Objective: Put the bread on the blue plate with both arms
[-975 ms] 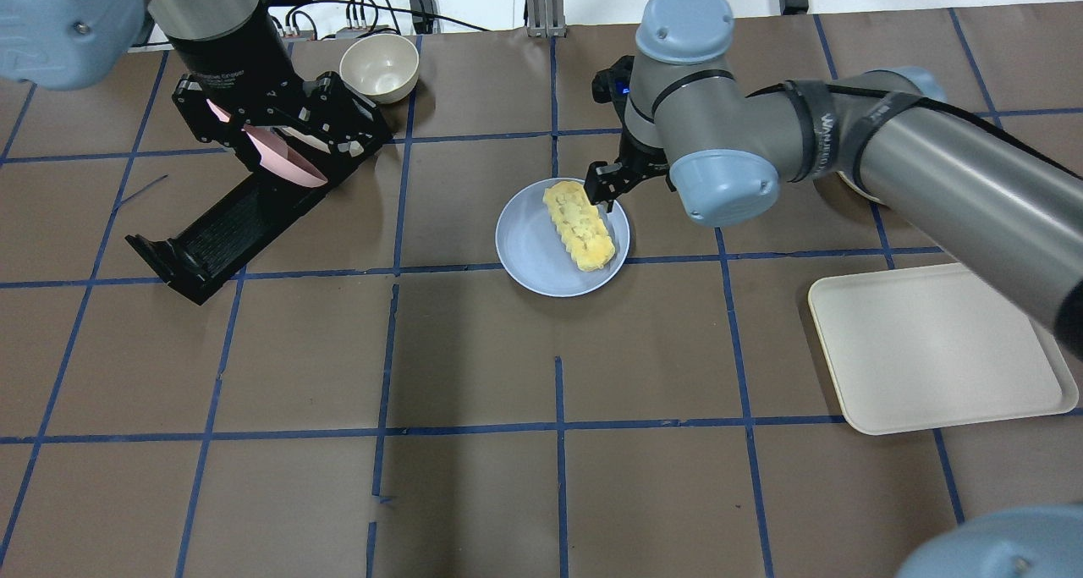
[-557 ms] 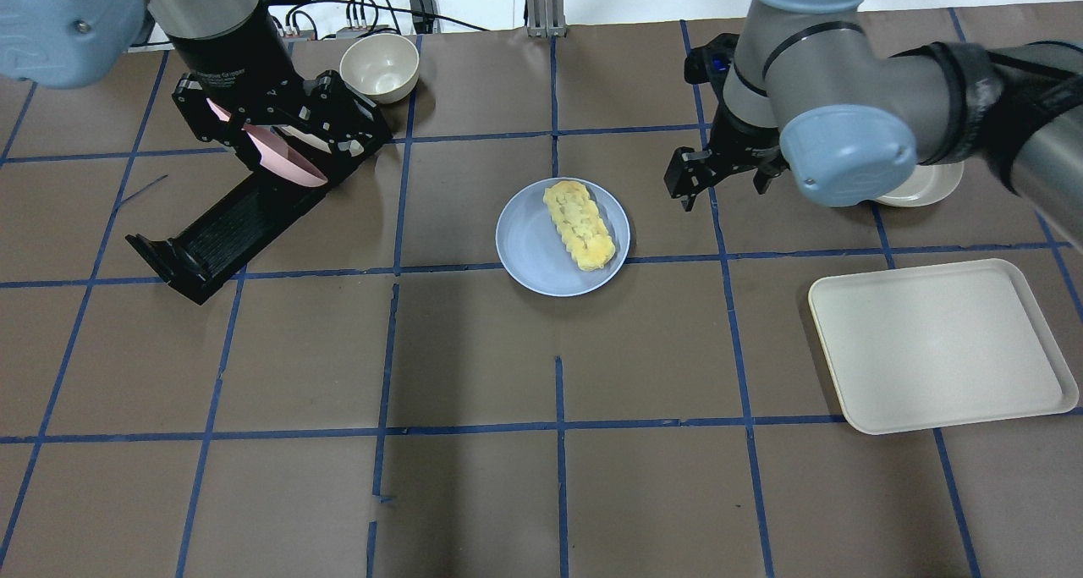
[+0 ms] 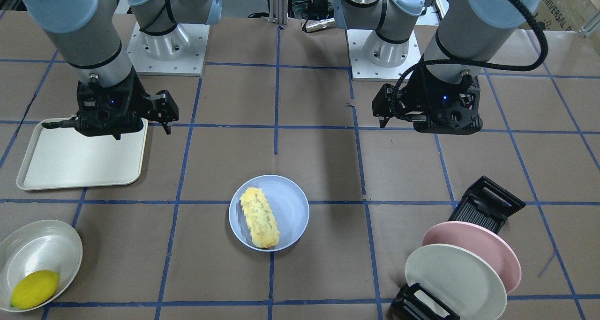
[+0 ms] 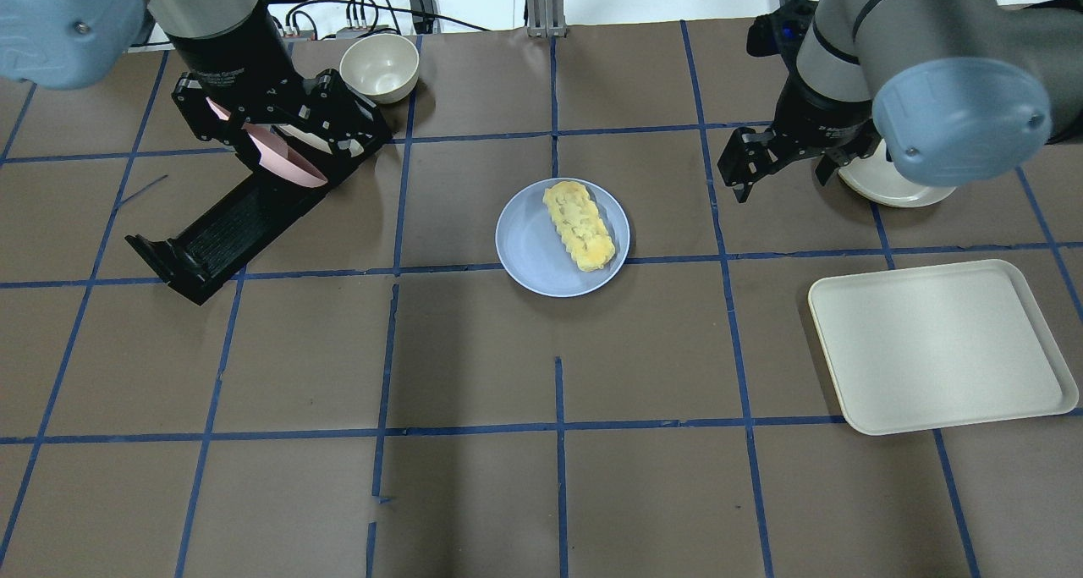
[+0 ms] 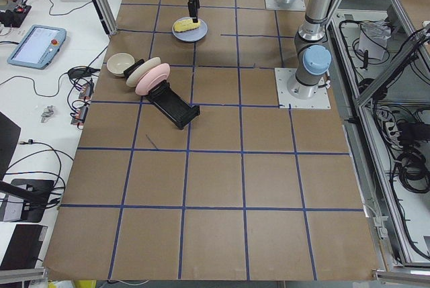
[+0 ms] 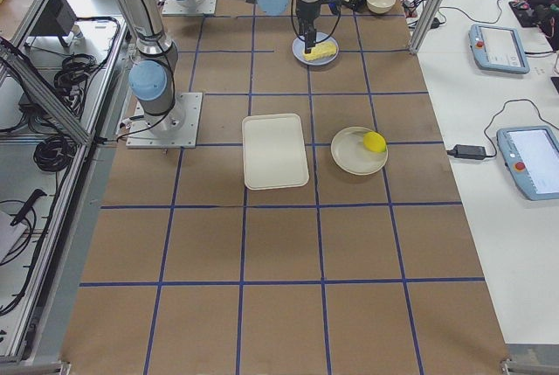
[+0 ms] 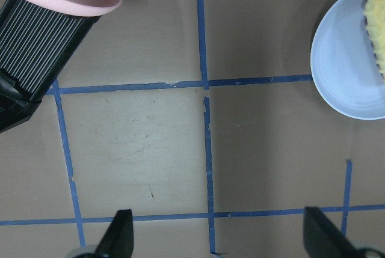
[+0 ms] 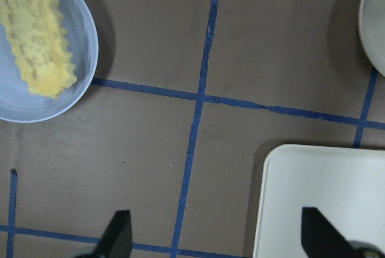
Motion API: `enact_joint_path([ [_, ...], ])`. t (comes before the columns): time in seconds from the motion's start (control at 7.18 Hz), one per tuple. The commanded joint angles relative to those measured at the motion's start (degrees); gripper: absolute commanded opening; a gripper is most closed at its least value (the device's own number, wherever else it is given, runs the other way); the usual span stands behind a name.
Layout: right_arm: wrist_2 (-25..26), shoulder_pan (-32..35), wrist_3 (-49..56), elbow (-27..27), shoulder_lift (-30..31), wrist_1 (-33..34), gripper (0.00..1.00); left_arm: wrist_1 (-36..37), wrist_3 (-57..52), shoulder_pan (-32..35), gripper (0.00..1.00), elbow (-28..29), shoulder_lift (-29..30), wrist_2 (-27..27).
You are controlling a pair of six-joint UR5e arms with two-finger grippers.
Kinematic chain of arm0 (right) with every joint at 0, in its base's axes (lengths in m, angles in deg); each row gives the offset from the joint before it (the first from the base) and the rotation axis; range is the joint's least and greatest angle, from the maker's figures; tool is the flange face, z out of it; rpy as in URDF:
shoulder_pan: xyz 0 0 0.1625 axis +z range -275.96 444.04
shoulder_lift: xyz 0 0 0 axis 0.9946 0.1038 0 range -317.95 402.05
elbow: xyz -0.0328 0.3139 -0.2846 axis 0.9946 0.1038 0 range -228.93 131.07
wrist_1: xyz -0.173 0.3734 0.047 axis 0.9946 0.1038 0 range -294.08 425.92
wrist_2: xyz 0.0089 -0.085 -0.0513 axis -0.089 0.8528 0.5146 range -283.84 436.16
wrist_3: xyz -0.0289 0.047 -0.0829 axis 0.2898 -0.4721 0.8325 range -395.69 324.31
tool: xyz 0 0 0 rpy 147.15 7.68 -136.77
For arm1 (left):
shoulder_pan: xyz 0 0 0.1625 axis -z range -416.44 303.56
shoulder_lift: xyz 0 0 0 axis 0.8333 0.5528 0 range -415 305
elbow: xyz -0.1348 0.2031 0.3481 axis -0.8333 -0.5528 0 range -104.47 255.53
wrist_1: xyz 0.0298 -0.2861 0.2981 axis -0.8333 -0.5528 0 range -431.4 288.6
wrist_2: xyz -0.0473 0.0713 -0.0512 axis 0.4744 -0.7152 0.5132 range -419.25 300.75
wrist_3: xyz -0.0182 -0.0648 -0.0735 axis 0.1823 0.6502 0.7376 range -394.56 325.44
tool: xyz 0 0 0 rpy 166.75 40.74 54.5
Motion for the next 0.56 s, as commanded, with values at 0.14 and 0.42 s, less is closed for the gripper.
enact_joint_path([
  [0.14, 0.5, 0.6, -0.4, 1.5, 2.0, -3.0, 0.99, 0.0, 0.1, 0.0, 1.00, -0.1, 0.1, 0.0],
  [0.42, 0.3, 0.8, -0.5, 1.5, 2.3, -3.0, 1.00, 0.1, 0.0, 0.0, 1.00, 0.0, 0.1, 0.1],
])
